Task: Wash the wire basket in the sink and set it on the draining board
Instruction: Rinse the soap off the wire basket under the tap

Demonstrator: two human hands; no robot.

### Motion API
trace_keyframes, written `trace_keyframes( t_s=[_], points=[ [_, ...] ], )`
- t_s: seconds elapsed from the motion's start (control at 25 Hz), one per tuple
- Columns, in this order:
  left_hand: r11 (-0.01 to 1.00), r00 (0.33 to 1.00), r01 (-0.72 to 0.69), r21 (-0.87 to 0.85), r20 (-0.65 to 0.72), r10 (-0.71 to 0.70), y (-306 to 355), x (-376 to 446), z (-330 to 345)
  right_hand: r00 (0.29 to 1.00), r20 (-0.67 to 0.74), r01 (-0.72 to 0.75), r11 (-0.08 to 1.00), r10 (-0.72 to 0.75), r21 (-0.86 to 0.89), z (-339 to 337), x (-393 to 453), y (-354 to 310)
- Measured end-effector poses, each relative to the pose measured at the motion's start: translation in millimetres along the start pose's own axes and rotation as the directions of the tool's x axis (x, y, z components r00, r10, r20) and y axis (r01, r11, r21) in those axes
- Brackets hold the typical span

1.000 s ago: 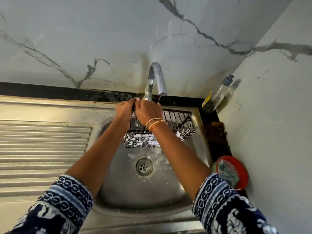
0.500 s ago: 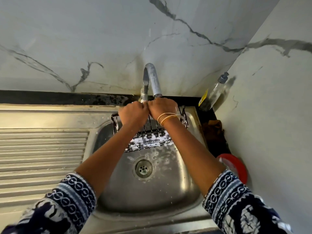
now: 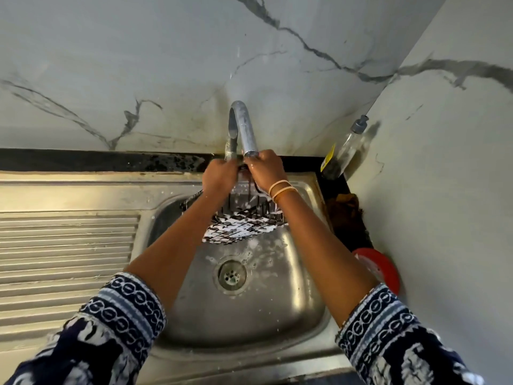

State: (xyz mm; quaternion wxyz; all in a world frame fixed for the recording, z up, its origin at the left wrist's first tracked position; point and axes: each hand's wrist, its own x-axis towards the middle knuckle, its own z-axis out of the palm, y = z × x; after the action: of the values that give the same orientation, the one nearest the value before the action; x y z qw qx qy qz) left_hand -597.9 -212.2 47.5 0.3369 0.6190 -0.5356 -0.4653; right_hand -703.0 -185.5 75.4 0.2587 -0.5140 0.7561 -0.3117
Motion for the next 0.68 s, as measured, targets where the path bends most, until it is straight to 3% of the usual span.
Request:
trace_keyframes(
  t_s=[0.04, 0.12, 0.24, 0.28, 0.36, 0.44, 0.56, 0.6, 0.68],
  points=[
    [0.991, 0.997, 0.069, -0.117, -0.011, -0.071, -5, 4, -8, 1.0, -0.017, 0.016, 0.999, -0.016, -0.044, -5, 1, 8],
    [0.99, 0.997, 0.073, -0.123, 0.016, -0.072, -7, 7, -13, 0.998, -0.054, -0.032, 0.972, 0.02, -0.233, -7, 0, 22],
    [0.963, 0.991, -0.132, 0.236, 0.051, 0.123, -1, 2, -6, 0.996, -0.08, -0.006, 0.925, -0.027, -0.379, 12, -5, 16],
    [0.953, 0.99, -0.142, 0.268, 0.032, 0.139, -1, 3, -6, 0.995, -0.07, 0.037, 0.925, -0.068, -0.377, 15, -5, 13],
    [0.987, 0.999, -0.031, 0.159, -0.002, 0.032, -11, 11, -17, 0.992, -0.042, 0.097, 0.944, -0.116, -0.314, 7, -2, 18],
    [0.995, 0.999, 0.029, 0.091, -0.026, -0.027, -21, 16, -28, 0.999, -0.041, 0.017, 0.993, -0.022, -0.114, -3, 3, 27],
    [0.891, 0.986, -0.139, 0.433, -0.019, 0.163, -13, -1, -14, 0.987, -0.098, -0.12, 0.991, 0.126, 0.064, 11, 3, 16],
    [0.855, 0.977, -0.185, 0.485, -0.006, 0.215, -5, -10, -8, 0.989, -0.09, -0.111, 0.991, 0.118, 0.08, 19, 2, 8],
    [0.902, 0.985, -0.144, 0.406, -0.025, 0.168, 3, -12, -3, 0.994, -0.061, -0.084, 0.983, 0.095, 0.162, 29, 2, 3]
  ],
)
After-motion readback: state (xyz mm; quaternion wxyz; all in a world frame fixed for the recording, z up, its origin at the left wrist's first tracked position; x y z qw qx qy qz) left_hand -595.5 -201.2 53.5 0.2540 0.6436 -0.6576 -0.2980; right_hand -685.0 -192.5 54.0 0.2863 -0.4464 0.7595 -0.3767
